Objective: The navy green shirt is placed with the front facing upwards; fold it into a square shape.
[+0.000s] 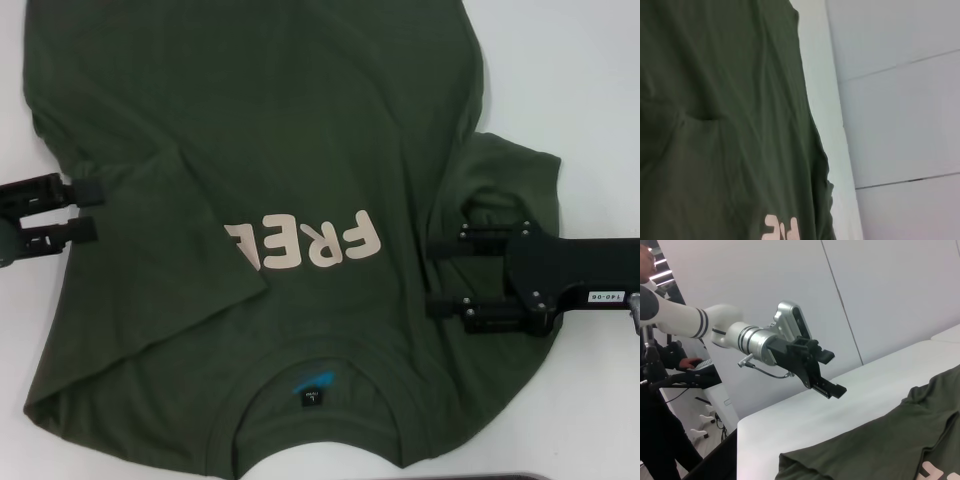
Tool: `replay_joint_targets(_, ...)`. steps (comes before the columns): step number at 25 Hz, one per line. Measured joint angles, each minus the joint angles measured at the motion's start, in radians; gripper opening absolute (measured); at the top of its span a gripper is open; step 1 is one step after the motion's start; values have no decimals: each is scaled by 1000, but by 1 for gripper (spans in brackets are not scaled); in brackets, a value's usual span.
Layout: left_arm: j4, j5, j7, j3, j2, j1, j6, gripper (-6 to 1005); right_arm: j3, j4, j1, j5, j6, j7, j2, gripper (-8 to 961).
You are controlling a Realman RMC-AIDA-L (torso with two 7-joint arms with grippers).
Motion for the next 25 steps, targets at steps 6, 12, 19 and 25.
replay_joint_targets(6, 8, 0, 80, 5, -12, 3, 3, 798, 0, 0, 1, 0, 1, 0, 0, 732)
replay_joint_targets(12, 13, -3, 444, 5, -47, 25, 104, 794, 44, 0, 5, 2, -28, 0, 6, 732)
replay_joint_targets(19, 36, -14, 1023, -4, -175, 130, 128, 790, 143, 0, 8, 6, -91, 62, 9, 732)
replay_joint_targets(25, 33, -31, 1099, -47, -183, 157, 139, 789, 183, -28, 3, 56, -105, 229, 2, 732)
